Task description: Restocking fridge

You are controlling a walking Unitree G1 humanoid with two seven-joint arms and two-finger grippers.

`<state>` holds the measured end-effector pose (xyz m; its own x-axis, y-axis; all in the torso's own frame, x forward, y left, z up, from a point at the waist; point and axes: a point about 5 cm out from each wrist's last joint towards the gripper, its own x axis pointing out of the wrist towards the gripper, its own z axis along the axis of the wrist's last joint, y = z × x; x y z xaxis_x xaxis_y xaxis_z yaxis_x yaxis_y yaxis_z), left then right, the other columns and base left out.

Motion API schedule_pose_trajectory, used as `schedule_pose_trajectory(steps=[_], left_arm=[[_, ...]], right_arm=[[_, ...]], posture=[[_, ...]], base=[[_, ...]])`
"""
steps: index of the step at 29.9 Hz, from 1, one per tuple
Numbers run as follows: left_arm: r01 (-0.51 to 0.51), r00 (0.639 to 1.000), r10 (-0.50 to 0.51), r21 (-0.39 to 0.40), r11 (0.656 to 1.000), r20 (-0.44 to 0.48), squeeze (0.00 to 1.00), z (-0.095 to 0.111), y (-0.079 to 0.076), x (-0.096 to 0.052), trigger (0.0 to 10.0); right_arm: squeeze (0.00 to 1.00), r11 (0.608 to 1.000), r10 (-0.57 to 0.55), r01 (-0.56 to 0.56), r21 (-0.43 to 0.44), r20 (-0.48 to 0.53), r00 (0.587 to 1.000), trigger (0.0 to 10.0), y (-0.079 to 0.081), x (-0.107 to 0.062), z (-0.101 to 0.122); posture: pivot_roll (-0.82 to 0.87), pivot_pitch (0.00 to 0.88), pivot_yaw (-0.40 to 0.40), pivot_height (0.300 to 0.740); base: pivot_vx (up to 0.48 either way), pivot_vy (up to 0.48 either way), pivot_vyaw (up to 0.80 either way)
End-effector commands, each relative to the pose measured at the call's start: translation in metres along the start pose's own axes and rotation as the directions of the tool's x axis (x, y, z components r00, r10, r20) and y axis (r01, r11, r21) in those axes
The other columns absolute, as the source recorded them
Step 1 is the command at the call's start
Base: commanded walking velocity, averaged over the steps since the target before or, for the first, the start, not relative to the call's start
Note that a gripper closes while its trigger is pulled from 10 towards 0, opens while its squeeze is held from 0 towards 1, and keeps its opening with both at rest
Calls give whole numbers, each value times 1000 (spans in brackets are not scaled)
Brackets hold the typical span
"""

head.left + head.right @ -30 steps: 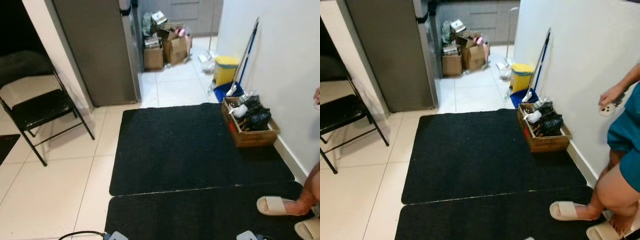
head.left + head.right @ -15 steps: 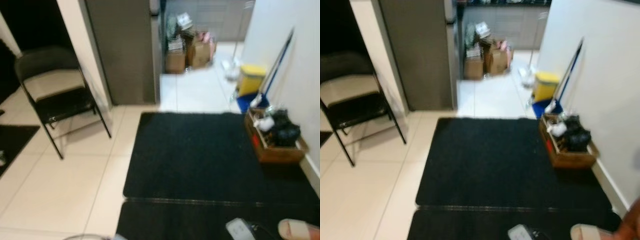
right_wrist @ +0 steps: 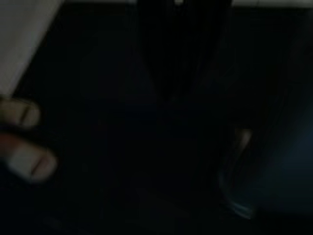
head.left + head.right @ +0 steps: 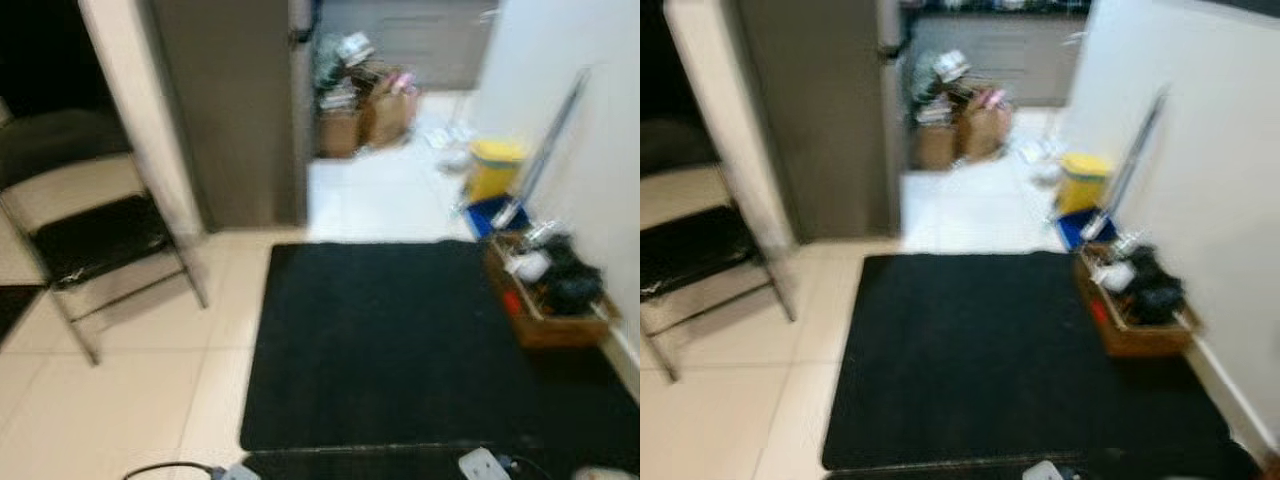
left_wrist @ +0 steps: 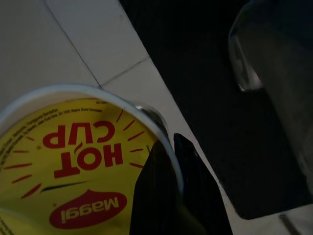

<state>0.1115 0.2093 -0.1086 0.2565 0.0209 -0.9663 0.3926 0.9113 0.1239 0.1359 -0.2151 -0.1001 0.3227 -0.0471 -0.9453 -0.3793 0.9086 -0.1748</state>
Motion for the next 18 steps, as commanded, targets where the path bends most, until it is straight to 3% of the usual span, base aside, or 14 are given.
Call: schedule_pose_trajectory(steps=[1,5,18], left_arm=[[14,1000,-14,2,1000,8,0,4,-4,1,10000],[14,1000,-14,1,1000,9,0,5,-4,1,10000],[15,1000,-15,4,1000,12,0,6,0,0,10000]], right_arm=[[0,1000,10,-10,-9,-17,1000,10000,3,0,-5],[0,1000,6,-7,-13,-20,1000,10000,2,0,-7],[0,1000,-7,7,-2,-18,1000,10000,0,-1,-13]], posture=[[-11,0,18,740],[-10,0,17,740],[-13,0,14,740]], base=[[364,0,-775],[368,0,-775],[364,0,0]])
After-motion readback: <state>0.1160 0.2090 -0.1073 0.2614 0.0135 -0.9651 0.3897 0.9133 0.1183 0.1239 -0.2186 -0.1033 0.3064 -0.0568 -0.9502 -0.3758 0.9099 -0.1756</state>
